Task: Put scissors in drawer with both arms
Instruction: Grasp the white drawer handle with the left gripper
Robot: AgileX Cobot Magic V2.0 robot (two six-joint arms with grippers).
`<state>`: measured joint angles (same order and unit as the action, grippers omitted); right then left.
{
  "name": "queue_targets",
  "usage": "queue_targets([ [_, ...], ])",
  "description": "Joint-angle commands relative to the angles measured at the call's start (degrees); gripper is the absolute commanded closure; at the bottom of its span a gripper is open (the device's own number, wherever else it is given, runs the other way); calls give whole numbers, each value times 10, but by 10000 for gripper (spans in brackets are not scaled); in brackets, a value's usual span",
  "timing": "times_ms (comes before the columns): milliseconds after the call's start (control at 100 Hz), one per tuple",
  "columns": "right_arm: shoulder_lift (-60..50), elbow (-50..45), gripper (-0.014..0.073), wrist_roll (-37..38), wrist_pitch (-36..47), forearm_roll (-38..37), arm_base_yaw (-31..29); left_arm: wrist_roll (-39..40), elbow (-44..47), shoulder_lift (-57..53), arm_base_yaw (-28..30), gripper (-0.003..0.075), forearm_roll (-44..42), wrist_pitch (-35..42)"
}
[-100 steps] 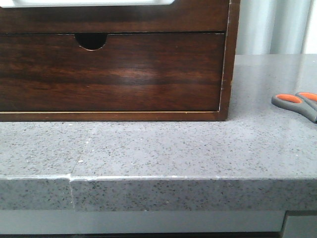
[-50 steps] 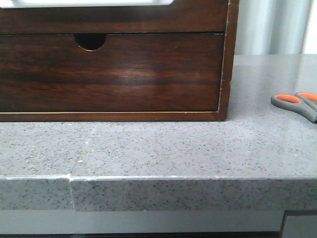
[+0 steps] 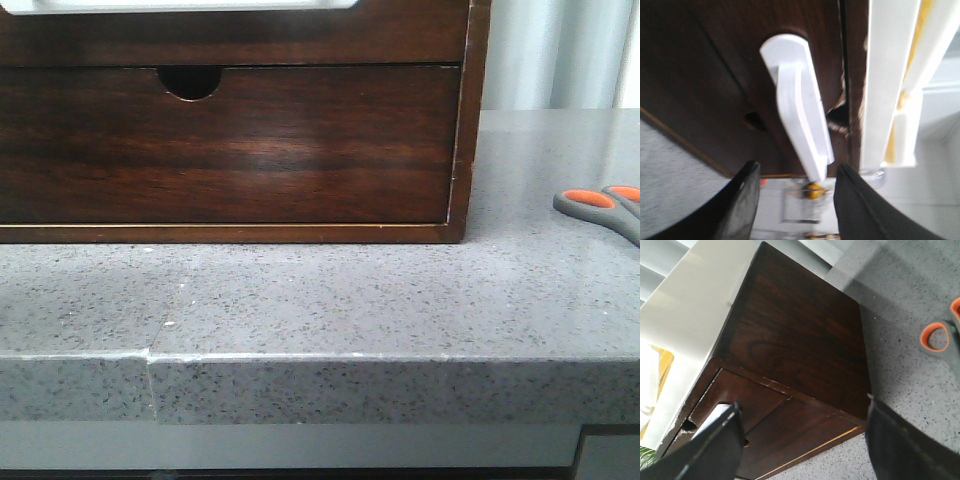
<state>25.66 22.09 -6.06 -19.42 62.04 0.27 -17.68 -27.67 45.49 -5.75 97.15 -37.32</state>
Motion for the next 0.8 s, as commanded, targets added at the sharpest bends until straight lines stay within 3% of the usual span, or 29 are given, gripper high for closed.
queue_targets([
  [0, 7, 22, 127, -7, 22, 17, -4, -29, -29, 27, -4, 396, 91, -29],
  [600, 7, 21, 127, -7, 23, 17, -4, -30, -83, 155, -4, 402, 91, -76],
  [670, 7, 21, 127, -7, 22, 16, -4, -31, -83, 155, -4, 447, 91, -71],
  [790, 7, 21, 127, -7, 21, 15, -4, -32, -83, 155, -4, 607, 91, -62],
])
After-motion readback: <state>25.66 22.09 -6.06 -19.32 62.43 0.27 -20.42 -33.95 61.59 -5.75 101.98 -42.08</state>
